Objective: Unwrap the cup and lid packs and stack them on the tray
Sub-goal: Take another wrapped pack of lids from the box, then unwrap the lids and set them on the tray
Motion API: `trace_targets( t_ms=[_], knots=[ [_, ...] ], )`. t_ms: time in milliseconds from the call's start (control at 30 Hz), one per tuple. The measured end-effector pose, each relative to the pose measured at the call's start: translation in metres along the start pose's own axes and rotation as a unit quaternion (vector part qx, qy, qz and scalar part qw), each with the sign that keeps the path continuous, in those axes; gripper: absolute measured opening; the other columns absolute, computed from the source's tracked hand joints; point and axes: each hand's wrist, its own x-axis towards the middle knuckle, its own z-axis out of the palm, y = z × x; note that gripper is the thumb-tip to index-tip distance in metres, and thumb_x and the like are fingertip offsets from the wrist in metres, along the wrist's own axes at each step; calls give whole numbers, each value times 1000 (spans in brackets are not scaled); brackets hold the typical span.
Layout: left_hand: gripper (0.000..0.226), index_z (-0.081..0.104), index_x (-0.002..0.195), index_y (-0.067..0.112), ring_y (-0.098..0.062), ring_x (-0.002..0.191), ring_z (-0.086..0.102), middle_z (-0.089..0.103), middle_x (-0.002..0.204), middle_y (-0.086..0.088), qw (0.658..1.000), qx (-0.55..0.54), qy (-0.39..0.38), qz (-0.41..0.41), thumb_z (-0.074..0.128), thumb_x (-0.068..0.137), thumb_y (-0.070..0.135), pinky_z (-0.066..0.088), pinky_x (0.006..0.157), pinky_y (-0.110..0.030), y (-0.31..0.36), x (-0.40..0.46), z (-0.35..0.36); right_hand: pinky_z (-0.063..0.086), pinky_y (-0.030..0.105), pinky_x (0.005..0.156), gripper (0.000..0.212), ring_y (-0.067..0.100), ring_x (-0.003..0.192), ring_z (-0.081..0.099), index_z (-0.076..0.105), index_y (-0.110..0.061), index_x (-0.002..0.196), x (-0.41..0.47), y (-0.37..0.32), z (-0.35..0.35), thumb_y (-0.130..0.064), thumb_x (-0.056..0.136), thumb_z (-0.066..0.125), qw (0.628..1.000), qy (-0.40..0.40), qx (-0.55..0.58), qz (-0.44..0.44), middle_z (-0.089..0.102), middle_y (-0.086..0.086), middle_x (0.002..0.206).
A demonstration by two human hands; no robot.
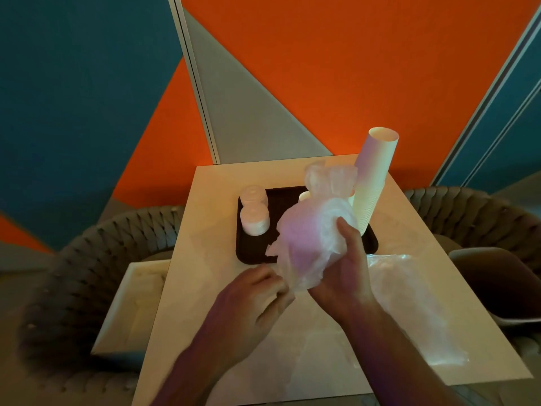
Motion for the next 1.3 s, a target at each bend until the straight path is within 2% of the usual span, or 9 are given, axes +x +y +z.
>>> trace_targets(
  t_ms=[167,267,367,533,700,833,1000,1133,1300],
  knots=[
    [23,56,105,47,-10,90,64,63,106,11,911,-313,73,-258,57,86,60,51,74,-26,-14,22,-18,56,38,92,46,24,103,71,80,-14,107,4,6,6,-49,87,58,999,-30,-9,9,73,12,111],
    [17,67,88,38,-24,81,63,67,89,2,895,-362,53,-257,59,90,53,47,68,-36,-17,36,-20,59,35,85,48,22,96,73,82,-15,99,7,13,15,-51,85,55,999,-24,-13,29,74,12,105],
    [22,64,77,30,-21,67,53,56,70,-1,916,-340,53,-204,57,92,44,43,62,-34,-21,41,-22,52,41,95,60,27,103,70,80,-12,107,17,20,23,-54,66,81,999,-20,-20,14,70,18,114],
    [33,60,81,11,-14,63,53,55,69,-10,949,-274,-22,-153,54,95,41,40,61,-21,-44,32,-33,62,36,71,76,21,81,76,72,-11,122,36,17,33,-49,56,85,998,48,4,-46,77,14,96],
    [25,58,84,31,-8,81,59,56,86,10,970,-173,34,-169,58,91,55,46,66,-19,-63,30,-47,61,30,62,46,18,70,75,83,-10,76,51,29,49,-43,76,51,998,36,18,-58,75,12,80],
    [42,50,91,34,-4,89,53,48,97,17,984,-59,129,-107,56,77,73,45,68,-15,-50,34,-56,54,37,84,38,25,86,71,82,-8,94,61,50,54,-38,85,60,995,47,-85,-17,73,14,94],
    [29,59,87,25,-13,72,62,62,81,6,992,-12,124,-33,47,97,49,56,61,-39,-46,43,-47,50,46,85,99,40,105,58,50,2,140,70,73,58,-52,64,85,987,104,-120,6,57,28,113],
    [19,56,89,25,-12,69,59,59,78,7,995,-23,99,13,47,101,38,54,58,-38,-57,33,-48,57,33,69,65,25,86,69,60,0,128,69,66,61,-41,79,67,989,93,-111,-21,69,15,97],
    [24,49,81,25,-7,64,47,46,71,11,998,30,48,14,48,100,40,47,52,-34,-84,20,-44,42,42,98,59,28,109,60,62,-4,132,75,48,64,-45,91,57,992,91,-64,-52,63,15,117]
  ],
)
